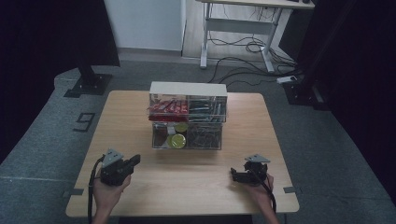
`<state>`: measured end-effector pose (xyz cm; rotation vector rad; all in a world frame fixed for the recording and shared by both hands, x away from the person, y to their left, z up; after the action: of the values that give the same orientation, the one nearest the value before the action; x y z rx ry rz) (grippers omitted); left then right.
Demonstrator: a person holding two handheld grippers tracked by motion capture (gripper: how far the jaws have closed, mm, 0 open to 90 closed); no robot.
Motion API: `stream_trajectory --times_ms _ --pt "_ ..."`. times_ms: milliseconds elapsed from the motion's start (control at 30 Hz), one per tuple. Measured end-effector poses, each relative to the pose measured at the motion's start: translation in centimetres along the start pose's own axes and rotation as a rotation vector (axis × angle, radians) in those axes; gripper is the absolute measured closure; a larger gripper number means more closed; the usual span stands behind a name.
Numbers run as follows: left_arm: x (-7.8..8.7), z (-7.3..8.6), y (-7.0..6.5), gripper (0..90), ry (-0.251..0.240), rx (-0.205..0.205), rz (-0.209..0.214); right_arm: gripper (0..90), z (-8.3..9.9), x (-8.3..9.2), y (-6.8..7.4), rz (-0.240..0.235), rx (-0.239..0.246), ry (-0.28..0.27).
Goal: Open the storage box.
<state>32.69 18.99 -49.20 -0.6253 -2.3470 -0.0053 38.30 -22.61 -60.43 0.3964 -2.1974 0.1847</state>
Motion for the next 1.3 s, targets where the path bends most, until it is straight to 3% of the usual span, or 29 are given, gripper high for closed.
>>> stream_trajectory --times_ms 367,833,1300 --pt "0.3 -0.9 -1.3 90.0 -0.016 -0.024 0.024 5.7 0.0 0.0 0.0 0.004 -0.005 -0.005" --pt "1.7 -5.0 -2.9 90.0 -0.060 -0.057 0.070 6.9 0.1 0.1 0.0 0.008 -0.013 -0.006" --pt "1.9 -7.3 -4.1 90.0 -0.060 -0.076 0.117 7.2 0.1 0.2 0.0 0.008 -0.012 -0.007"
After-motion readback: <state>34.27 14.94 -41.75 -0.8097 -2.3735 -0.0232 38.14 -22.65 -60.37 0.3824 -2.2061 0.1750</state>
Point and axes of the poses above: each handheld gripper's, and its own axes: x roughly backward along the jaws, z roughly out of its underside, y roughly to its left, the point moved 7 cm from there along -x, roughly forward along the jaws, and after that the axes turned 9 degrees about y, right-handed, at the moved point
